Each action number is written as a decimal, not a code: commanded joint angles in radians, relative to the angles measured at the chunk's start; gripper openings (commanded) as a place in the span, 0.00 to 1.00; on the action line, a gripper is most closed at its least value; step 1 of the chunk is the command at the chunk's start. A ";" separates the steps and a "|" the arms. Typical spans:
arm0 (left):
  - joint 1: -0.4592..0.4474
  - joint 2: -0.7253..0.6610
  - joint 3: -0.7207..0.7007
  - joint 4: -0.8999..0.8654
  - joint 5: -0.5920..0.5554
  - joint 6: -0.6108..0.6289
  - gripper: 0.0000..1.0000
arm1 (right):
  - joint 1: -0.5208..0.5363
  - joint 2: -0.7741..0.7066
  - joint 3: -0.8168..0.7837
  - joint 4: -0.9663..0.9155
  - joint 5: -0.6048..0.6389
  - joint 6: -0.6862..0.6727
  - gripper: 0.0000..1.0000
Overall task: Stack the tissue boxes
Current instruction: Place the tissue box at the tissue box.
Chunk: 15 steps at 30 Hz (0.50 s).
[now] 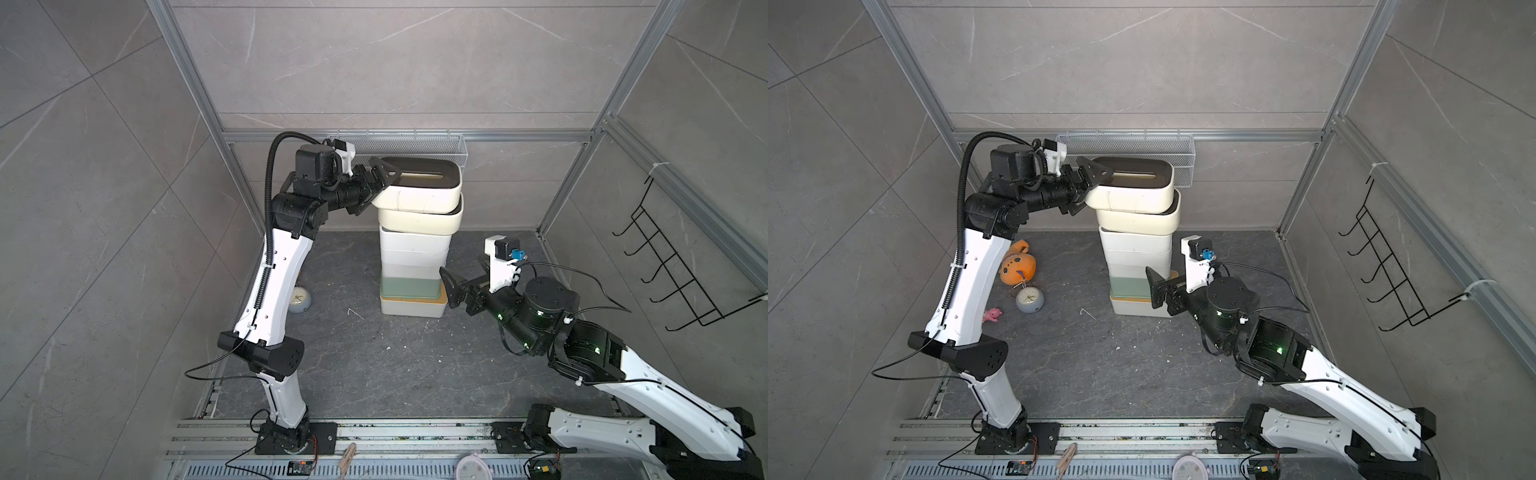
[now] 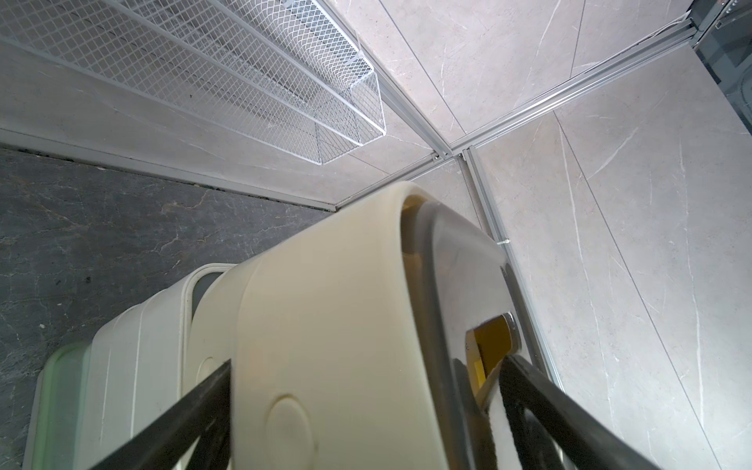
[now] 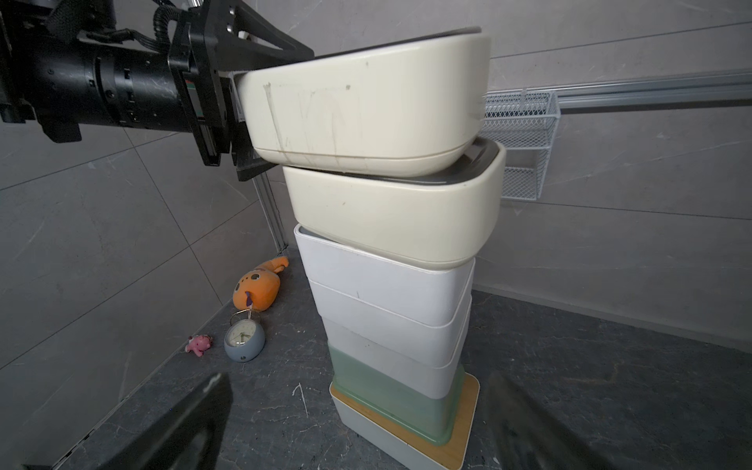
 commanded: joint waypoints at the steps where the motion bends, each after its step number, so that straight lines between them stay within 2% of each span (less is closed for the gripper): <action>1: 0.003 -0.003 0.036 0.052 0.018 -0.002 0.99 | -0.028 0.019 0.044 -0.033 0.007 0.015 1.00; 10: 0.007 -0.024 0.036 0.044 -0.014 0.030 0.99 | -0.180 0.040 0.084 -0.043 -0.182 0.104 1.00; 15: 0.017 -0.030 0.041 0.060 -0.018 0.029 0.99 | -0.223 0.062 0.114 -0.053 -0.246 0.118 1.00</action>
